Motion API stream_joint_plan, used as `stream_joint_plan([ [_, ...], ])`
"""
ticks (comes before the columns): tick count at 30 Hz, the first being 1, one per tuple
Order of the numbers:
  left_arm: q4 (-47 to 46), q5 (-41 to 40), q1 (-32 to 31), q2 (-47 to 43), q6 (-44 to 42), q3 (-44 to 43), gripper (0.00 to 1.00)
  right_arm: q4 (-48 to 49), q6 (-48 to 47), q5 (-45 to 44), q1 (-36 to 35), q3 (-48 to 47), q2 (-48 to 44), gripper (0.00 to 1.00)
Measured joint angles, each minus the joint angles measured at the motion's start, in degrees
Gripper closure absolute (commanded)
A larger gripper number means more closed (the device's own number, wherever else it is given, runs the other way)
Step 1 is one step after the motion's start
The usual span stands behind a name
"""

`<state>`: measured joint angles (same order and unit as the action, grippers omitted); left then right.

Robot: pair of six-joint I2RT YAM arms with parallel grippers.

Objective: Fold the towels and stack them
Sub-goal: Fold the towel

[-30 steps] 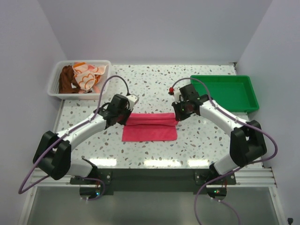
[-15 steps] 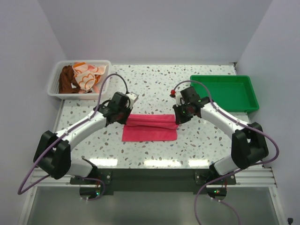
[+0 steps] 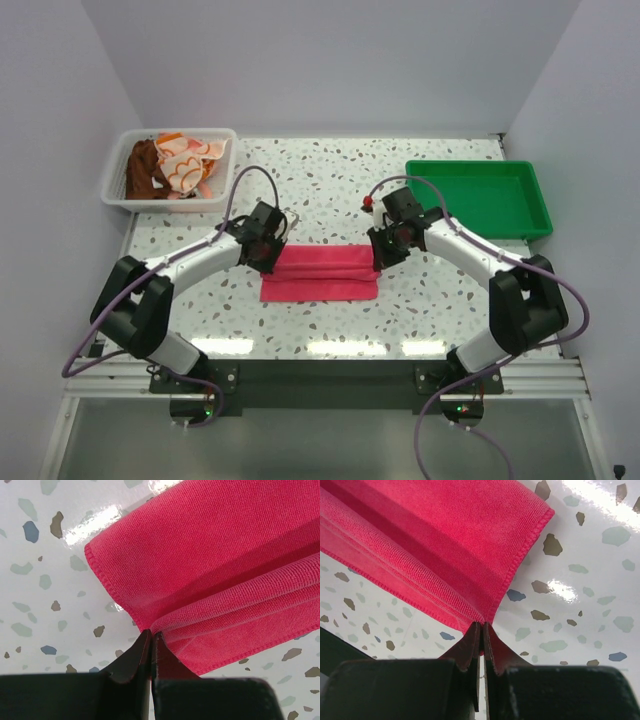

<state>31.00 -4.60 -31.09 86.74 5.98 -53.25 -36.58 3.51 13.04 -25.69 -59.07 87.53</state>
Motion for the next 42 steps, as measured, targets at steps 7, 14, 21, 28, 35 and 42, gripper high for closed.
stream_joint_plan([
  [7,0.17,0.33,-0.55,1.2,0.96,0.0,0.93,-0.52,0.46,-0.04,-0.15,0.66,1.66,1.0],
  [14,0.74,0.26,-0.55,0.83,1.95,-0.02,0.94,-1.29,0.66,-0.09,-0.31,0.63,1.7,1.0],
  [21,3.1,0.07,-0.57,-2.93,2.4,-1.42,0.94,-3.28,1.03,-0.31,-0.52,-0.22,-0.13,1.0],
  [28,3.67,1.11,-0.57,-3.65,2.64,-1.05,0.9,-3.21,1.64,-0.31,-0.57,0.79,-1.22,1.0],
  [35,2.97,2.95,-0.57,-1.27,3.45,0.37,0.82,-2.32,2.19,-0.33,-0.63,2.25,0.33,0.9],
  [42,4.59,3.02,-0.57,-2.25,5.49,0.66,0.46,-2.89,3.69,-0.39,-1.73,3.63,0.15,0.67],
])
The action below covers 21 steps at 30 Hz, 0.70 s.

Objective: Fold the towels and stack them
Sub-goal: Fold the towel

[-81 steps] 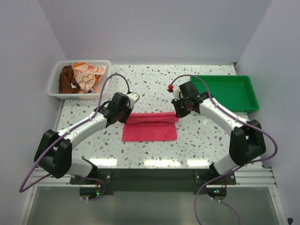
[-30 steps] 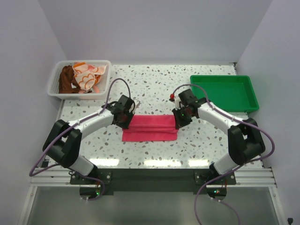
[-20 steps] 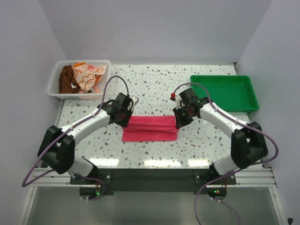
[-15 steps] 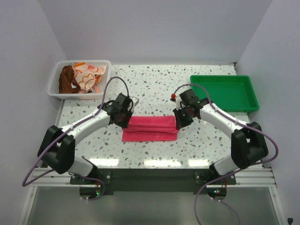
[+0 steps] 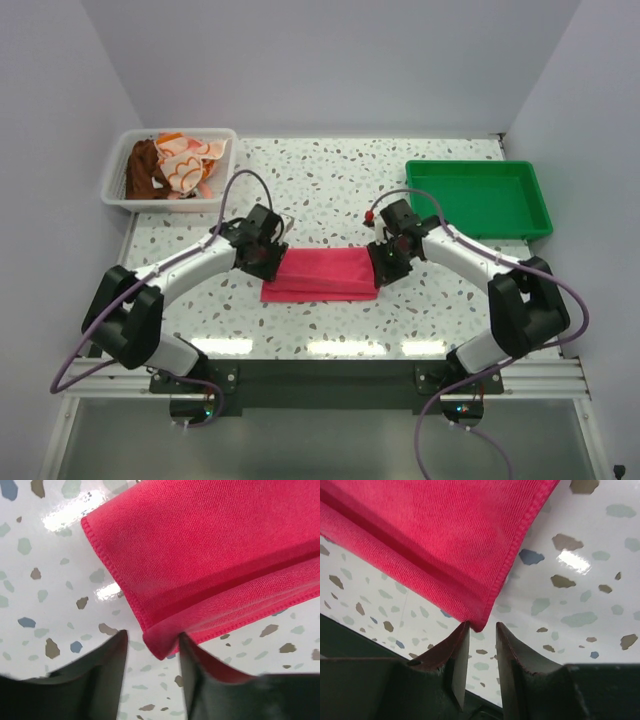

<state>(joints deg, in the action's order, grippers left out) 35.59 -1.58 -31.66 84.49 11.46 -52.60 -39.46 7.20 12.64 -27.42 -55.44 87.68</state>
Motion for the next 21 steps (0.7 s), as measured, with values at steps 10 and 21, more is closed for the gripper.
stream_joint_plan([
  [10,2.01,0.31,-0.04,-16.22,11.26,2.43,0.27,-3.02,3.89,1.88,-5.03,5.31,-10.49,0.52],
  [21,-3.56,2.6,-2.89,-15.85,21.24,2.69,0.4,5.64,12.39,-0.17,-5.2,5.31,-14.91,0.53],
])
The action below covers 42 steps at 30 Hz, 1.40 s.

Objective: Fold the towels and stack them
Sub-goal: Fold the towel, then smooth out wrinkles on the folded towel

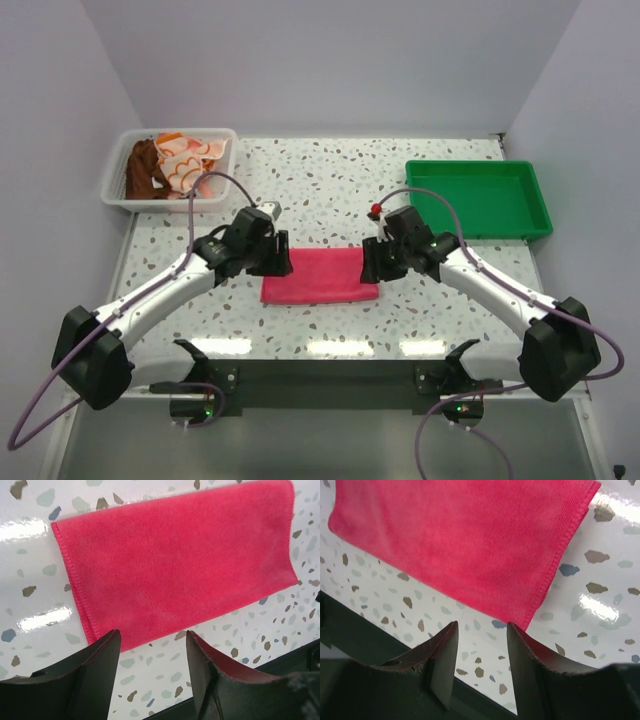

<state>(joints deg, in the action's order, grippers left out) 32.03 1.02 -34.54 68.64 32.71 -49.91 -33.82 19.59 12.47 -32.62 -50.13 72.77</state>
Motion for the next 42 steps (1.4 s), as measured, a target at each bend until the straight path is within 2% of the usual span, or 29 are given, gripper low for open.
stream_joint_plan([
  [7,0.59,-6.54,-2.1,3.13,4.59,1.79,0.35,8.2,6.54,-4.57,0.0,4.11,0.31,0.49],
  [13,0.61,-9.46,-2.12,2.97,9.86,8.26,0.37,9.68,10.8,-9.09,0.0,8.74,-0.42,0.48],
  [27,-1.66,-9.33,-2.12,5.18,12.76,11.32,0.62,12.48,13.27,-10.49,0.0,10.64,-0.96,0.48],
  [29,-1.81,-9.25,-2.12,5.73,12.79,11.58,0.68,12.61,13.35,-10.51,0.0,10.99,-0.96,0.48],
  [31,-2.21,-9.16,-2.12,6.05,12.9,11.8,0.8,12.66,13.42,-10.51,0.0,11.3,-0.96,0.48],
  [33,-2.34,-9.16,-2.12,6.16,12.92,11.85,0.87,12.9,13.44,-10.51,0.0,11.61,-0.96,0.48],
  [42,0.72,-13.29,-2.12,3.91,12.83,9.53,0.9,13.05,13.53,-11.61,0.0,13.38,-1.62,0.48],
])
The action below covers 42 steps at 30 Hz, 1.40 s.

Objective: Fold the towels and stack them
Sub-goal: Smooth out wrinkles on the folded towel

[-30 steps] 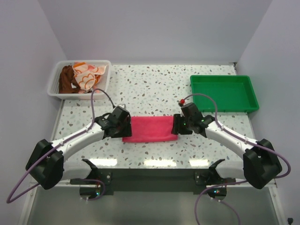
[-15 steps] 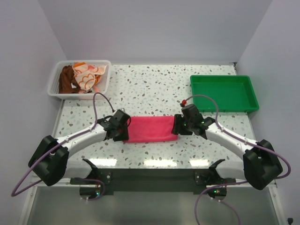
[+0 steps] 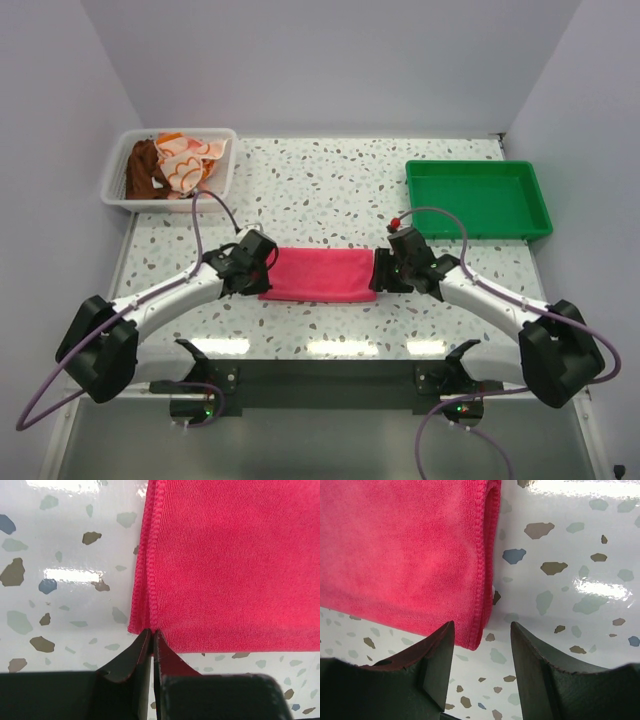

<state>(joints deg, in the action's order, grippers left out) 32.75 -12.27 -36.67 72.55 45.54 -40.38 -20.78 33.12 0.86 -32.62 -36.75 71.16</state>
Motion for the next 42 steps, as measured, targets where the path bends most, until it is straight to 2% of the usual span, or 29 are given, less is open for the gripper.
stream_joint_plan([
  [9,-0.55,-1.07,0.0,0.87,-0.07,1.31,0.87,-0.17,-0.35,0.24,0.0,0.22,-1.7,0.49],
  [15,-0.68,-1.55,0.0,2.03,-0.07,2.49,0.87,1.73,-0.52,4.83,-0.17,-0.59,-4.09,0.52],
  [22,-1.7,-1.75,0.0,2.89,-0.04,3.02,0.87,9.35,-0.5,12.59,-0.48,0.68,2.01,0.56],
  [29,-2.38,-2.12,0.0,2.89,0.39,3.76,0.88,10.49,-1.66,12.94,-0.44,4.59,5.51,0.6],
  [31,-2.36,-2.16,0.0,2.89,0.42,3.76,0.85,9.77,-2.36,12.02,-0.48,4.57,4.92,0.6],
  [34,-2.12,-2.51,0.0,2.86,0.35,3.76,0.66,6.58,-3.48,10.32,-0.44,4.09,3.19,0.58],
  [35,-1.84,-2.73,0.0,2.78,0.35,3.76,0.56,5.14,-3.89,9.75,-0.44,3.58,2.43,0.58],
  [41,2.86,-4.96,0.0,-0.83,0.2,1.44,0.27,1.36,-6.03,7.21,-0.44,-3.5,0.85,0.58],
  [42,3.87,-5.57,0.0,-1.99,0.0,0.24,0.25,1.18,-6.4,6.86,-0.37,-5.01,1.05,0.59],
])
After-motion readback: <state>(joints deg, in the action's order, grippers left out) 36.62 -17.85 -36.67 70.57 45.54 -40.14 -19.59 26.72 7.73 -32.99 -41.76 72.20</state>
